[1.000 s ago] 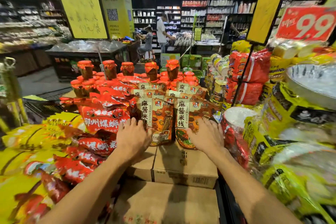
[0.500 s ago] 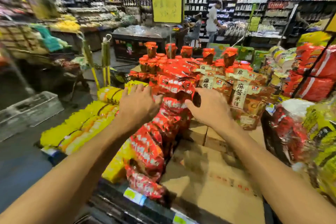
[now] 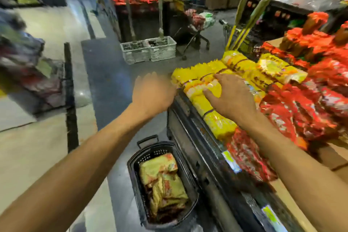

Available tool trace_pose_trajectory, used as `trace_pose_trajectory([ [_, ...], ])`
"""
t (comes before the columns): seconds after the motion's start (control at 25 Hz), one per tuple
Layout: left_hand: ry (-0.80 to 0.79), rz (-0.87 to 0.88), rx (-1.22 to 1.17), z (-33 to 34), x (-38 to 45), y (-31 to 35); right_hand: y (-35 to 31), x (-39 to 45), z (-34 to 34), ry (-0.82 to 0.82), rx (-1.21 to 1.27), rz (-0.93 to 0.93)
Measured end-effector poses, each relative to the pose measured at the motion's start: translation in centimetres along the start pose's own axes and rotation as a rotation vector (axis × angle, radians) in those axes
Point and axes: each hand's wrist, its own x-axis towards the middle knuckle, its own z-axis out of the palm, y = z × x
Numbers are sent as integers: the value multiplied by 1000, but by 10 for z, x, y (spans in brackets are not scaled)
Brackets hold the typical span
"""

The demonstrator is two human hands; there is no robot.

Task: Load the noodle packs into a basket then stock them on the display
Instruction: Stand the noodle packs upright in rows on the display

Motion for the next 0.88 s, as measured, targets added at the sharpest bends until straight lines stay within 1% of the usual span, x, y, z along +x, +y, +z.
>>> trace_pose_trajectory([
  [0.12,-47,-156,2,30,-20,-47,-29,11,53,-99,-11,-127],
  [0.24,-96,-254,10,58,-37,-73,-39,11,101,-192,-36,-189],
  [0.36,-151,-338,67,93,-50,-90,-37,6,151,-294,-37,-234],
  [0.52,-273,-413,95,148,-64,-101,-24,-10,209,-443,-67,-258],
  [0.6,-358,-416,102,179,-66,-102,-14,-24,238,-515,-81,-235],
  [0.68,-428,-374,132,216,-65,-103,-1,-41,268,-565,-76,-203],
  [0.72,-428,-376,149,219,-71,-106,-2,-47,268,-559,-73,-223],
  [0.8,-500,-313,174,257,-63,-111,7,-62,296,-627,-97,-181],
  [0.88,-535,-242,208,301,-57,-119,14,-81,327,-694,-115,-109],
])
